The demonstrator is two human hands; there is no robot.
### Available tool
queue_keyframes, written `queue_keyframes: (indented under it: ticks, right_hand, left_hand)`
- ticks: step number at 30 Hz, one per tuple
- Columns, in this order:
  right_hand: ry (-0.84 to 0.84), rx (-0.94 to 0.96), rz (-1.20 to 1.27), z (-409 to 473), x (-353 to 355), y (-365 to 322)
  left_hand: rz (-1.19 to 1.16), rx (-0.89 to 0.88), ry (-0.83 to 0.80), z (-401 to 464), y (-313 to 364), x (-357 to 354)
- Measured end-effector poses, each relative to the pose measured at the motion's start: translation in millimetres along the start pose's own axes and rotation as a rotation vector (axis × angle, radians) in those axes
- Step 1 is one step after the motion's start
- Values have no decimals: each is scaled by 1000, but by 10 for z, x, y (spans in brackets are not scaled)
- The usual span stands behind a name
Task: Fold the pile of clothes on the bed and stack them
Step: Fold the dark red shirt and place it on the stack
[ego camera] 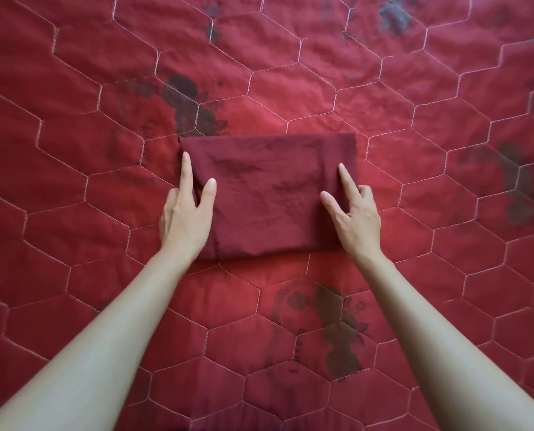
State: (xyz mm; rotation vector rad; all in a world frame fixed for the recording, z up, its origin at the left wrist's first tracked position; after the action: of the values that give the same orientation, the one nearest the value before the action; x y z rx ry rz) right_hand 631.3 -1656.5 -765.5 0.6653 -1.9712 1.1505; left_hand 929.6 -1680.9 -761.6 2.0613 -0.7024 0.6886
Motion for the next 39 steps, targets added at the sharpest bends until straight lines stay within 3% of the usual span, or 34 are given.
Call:
queue_keyframes:
  ticks: [4, 10, 17, 22, 29, 39]
  right_hand:
    - [-2, -44, -55, 23, 4, -53]
    - [3, -103, 122, 75, -18, -101]
    - [-2, -93, 56, -144, -88, -110]
    - [-5, -85, -9, -516, -201, -12]
    - [76, 8, 90, -971, -219, -28]
    - [195, 48, 25, -1408, 91, -333]
  left_hand:
    - [204, 1, -7, 5, 39, -9]
    - [236, -75, 13, -25, 81, -33]
    - [428, -53, 209, -364, -98, -97]
    - [355, -52, 191, -611, -341, -144]
    - [87, -144, 173, -754, -508, 8]
    - [44, -302, 164, -880, -312, 357]
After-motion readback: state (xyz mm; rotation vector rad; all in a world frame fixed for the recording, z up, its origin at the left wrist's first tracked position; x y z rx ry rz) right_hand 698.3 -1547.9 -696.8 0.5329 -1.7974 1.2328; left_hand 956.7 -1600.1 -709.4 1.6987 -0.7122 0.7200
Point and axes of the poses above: each hand's wrist, its own z-axis towards the middle knuckle, its own x-axis out of the back of the hand, y = z × x, the point moved 6 cm from there along z, towards the middle knuckle
